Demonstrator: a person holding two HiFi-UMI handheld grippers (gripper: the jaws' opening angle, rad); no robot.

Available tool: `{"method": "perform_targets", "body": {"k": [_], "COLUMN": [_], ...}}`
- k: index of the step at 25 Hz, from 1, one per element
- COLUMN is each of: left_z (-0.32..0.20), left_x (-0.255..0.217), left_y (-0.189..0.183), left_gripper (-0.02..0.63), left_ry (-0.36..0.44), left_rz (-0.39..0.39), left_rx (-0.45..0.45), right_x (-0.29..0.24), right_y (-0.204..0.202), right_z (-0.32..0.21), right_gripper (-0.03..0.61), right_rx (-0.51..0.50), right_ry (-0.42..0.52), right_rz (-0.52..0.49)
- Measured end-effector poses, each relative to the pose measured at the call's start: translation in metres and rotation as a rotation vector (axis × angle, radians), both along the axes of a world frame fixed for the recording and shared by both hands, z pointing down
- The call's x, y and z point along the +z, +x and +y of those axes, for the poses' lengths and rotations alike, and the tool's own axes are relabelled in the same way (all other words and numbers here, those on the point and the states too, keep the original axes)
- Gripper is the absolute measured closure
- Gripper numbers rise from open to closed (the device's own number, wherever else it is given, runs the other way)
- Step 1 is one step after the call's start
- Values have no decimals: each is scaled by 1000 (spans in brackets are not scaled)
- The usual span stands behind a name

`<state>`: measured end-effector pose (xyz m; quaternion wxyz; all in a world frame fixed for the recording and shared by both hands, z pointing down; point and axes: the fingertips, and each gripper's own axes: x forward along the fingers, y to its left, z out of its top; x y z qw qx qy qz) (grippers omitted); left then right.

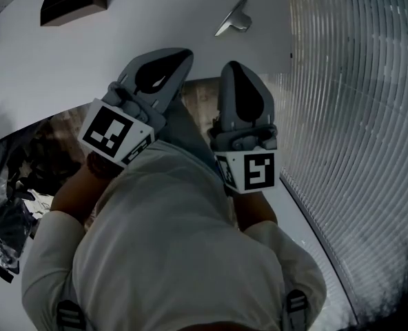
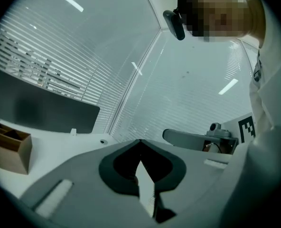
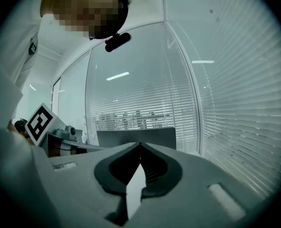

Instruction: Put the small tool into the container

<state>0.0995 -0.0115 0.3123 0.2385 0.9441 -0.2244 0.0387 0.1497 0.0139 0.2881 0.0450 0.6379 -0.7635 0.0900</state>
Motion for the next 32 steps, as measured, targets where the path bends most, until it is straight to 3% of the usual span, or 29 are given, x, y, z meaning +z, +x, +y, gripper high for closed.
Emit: {"method": "perform_targets", "body": {"k": [18,32], "left_z": [-36,-57], "left_x": [62,92], "left_y": [37,60], "left_gripper": [611,611], "left_ry": [-24,-57], "left_rz": [-69,-97], "left_rx": [45,95], "right_x": [60,90], "right_y": [56,78], "right_z": [-28,-56], "right_gripper": [578,578], "right_rx": [68,93], "right_ry": [-74,-130], "right_rz": [46,55]}}
